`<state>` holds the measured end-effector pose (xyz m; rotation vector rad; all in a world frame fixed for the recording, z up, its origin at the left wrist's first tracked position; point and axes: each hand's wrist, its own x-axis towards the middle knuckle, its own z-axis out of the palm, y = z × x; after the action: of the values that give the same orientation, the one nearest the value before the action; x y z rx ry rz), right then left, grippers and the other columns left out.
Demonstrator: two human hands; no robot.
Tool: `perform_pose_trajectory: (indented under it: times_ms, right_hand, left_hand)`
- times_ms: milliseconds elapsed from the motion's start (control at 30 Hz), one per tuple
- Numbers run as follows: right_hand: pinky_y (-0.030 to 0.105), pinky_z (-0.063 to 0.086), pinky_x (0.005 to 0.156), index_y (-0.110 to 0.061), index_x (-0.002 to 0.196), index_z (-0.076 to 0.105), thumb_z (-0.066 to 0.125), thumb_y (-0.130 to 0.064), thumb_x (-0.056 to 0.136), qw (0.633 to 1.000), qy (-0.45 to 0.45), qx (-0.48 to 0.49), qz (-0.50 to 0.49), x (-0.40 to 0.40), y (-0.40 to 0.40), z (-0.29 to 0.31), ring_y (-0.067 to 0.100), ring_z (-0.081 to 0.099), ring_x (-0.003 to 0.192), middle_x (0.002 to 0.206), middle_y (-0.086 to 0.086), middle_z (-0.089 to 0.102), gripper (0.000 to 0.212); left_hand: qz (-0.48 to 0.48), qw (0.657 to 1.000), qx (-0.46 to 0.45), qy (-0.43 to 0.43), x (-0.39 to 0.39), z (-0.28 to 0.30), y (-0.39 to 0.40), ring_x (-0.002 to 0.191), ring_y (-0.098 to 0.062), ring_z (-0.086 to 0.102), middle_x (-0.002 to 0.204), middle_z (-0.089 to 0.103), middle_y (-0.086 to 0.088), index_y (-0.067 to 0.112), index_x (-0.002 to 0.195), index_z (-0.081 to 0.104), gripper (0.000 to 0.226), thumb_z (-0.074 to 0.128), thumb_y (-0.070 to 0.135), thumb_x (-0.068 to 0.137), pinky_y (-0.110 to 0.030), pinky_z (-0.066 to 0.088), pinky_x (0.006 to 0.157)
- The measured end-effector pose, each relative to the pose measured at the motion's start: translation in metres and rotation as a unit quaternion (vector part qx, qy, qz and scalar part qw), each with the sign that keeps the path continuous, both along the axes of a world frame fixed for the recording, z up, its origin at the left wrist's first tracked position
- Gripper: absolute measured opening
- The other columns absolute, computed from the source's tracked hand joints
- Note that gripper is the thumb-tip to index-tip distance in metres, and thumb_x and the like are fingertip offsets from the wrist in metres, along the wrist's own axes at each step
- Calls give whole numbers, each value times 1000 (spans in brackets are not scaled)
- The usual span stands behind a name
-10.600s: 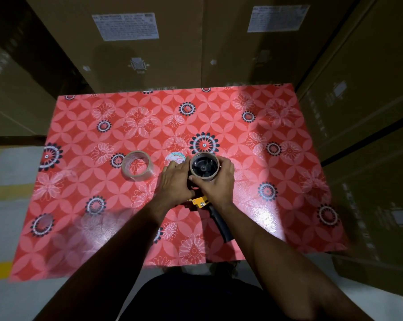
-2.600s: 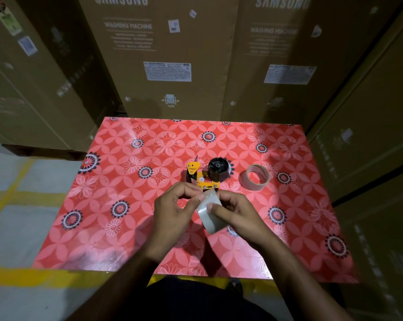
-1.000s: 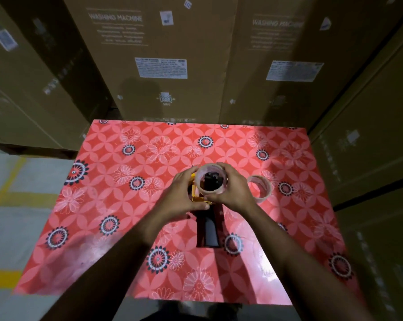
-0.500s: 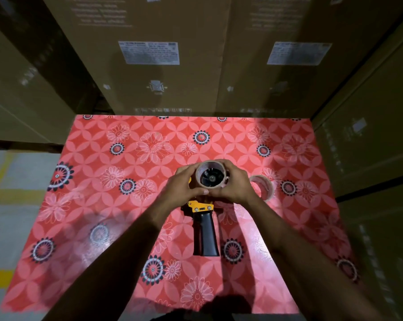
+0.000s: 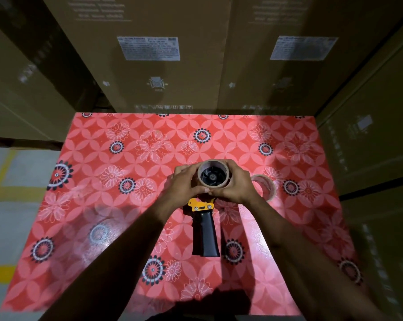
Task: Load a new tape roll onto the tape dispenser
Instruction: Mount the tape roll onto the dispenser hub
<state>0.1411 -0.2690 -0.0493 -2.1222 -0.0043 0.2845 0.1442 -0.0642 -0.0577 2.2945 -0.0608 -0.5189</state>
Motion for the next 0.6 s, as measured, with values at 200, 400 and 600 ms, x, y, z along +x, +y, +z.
perform_pose_trajectory:
  times_ms: [200, 400, 600]
  right_hand:
    - [37, 57, 95, -18, 124, 60, 98, -23, 45, 998, 56, 24, 5, 12, -8, 1, 16, 70, 104, 112, -4, 72, 88]
    - [22, 55, 89, -18, 128, 58, 88, -51, 44, 998, 56, -16, 31, 6, -5, 4, 13, 69, 103, 114, -4, 71, 95]
    - [8, 46, 83, -14, 135, 51, 92, -45, 61, 999, -8, -42, 20, -13, 2, -5, 16, 69, 108, 119, 0, 71, 90]
  left_hand:
    - [8, 1000, 26, -11, -2, 2, -3, 126, -26, 39, 130, 41, 0, 57, 142, 30, 82, 72, 65, 73, -55, 38, 108]
    - [-10, 998, 41, -40, -7, 6, -6, 129, -24, 35, 131, 39, 0, 43, 150, 38, 78, 75, 54, 82, -42, 33, 110]
    - [-22, 998, 48, -46, -10, 10, -7, 131, -22, 33, 132, 38, 1, 42, 151, 38, 81, 80, 44, 81, -42, 28, 111]
